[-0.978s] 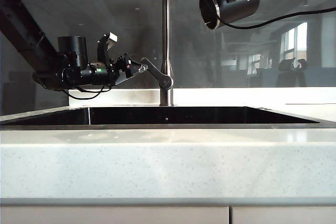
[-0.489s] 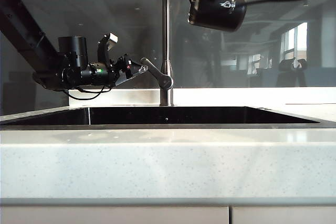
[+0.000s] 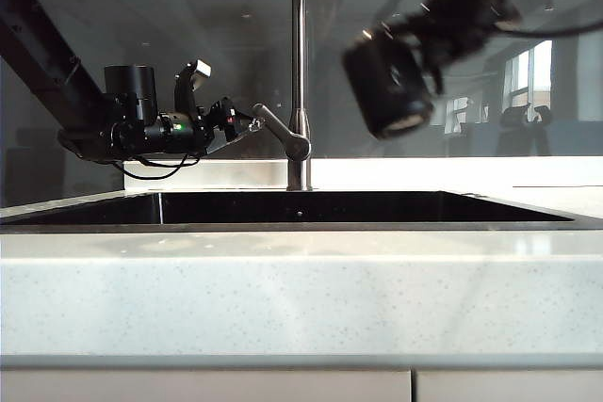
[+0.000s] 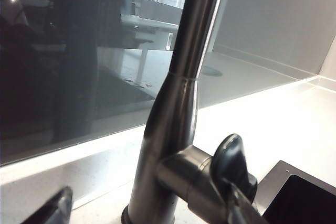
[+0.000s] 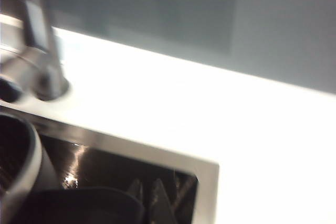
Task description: Pick up the mug next to the sink, go to the faucet to get some water, pour the water into the sink, and finally put the mug back to its place.
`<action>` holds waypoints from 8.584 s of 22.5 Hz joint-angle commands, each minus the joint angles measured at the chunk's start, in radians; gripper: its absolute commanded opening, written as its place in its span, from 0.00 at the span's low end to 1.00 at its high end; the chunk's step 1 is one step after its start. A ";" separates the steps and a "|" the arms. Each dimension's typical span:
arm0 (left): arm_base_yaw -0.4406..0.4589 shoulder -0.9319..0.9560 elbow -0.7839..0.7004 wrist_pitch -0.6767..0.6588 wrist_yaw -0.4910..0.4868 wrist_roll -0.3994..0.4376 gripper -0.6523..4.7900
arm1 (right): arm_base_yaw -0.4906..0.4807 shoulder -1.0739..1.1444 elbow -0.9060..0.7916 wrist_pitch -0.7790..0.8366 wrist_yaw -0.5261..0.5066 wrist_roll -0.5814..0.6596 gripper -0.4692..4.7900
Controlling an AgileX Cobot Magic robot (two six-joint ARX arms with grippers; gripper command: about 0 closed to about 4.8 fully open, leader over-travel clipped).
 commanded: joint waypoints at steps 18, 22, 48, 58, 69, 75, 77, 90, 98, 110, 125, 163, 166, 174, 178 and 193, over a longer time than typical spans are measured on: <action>0.002 -0.005 0.003 0.000 -0.007 -0.002 0.80 | -0.396 -0.039 -0.711 1.026 -0.106 0.229 0.08; 0.002 -0.005 0.003 0.000 -0.006 -0.002 0.80 | -0.399 -0.007 -0.710 1.065 -0.105 0.225 0.09; 0.002 -0.005 0.003 -0.007 -0.007 -0.002 0.80 | -0.399 0.147 -0.710 1.292 -0.160 0.201 0.19; 0.002 -0.005 0.003 -0.007 -0.007 -0.002 0.80 | -0.399 0.146 -0.712 1.284 -0.158 0.150 0.27; 0.002 -0.005 0.003 -0.007 -0.007 -0.002 0.80 | -0.398 0.076 -0.843 1.302 -0.112 0.154 0.33; 0.002 -0.005 0.003 -0.007 -0.007 -0.002 0.80 | -0.392 -0.040 -0.949 1.341 -0.113 0.160 0.33; 0.002 -0.005 0.003 -0.007 -0.007 -0.002 0.80 | -0.391 -0.095 -0.997 1.340 -0.117 0.162 0.33; 0.002 -0.005 0.003 -0.007 -0.007 -0.002 0.80 | -0.367 -0.460 -1.300 1.341 -0.344 0.400 0.08; 0.002 -0.005 0.003 -0.007 -0.007 -0.002 0.80 | -0.368 -0.495 -1.346 1.316 -0.385 0.400 0.08; 0.002 -0.005 0.003 -0.007 -0.007 -0.002 0.80 | -0.367 -0.542 -1.348 1.217 -0.397 0.393 0.08; 0.002 -0.005 0.003 -0.007 -0.007 -0.002 0.80 | -0.354 -1.254 -1.355 0.341 -0.245 0.310 0.08; 0.002 -0.005 0.003 -0.014 -0.007 -0.002 0.80 | -0.222 -1.739 -1.423 0.131 -0.121 0.149 0.08; 0.002 -0.005 0.003 -0.014 -0.007 -0.002 0.80 | -0.222 -1.739 -1.423 0.131 -0.122 0.148 0.08; 0.002 -0.005 0.003 -0.014 -0.007 -0.002 0.80 | -0.222 -1.739 -1.423 0.128 -0.138 0.122 0.08; 0.002 -0.005 0.003 -0.014 -0.007 -0.002 0.80 | -0.222 -1.739 -1.423 0.126 -0.138 0.107 0.08; 0.002 -0.005 0.003 -0.014 -0.007 -0.002 0.80 | -0.222 -1.739 -1.423 0.119 -0.137 0.103 0.08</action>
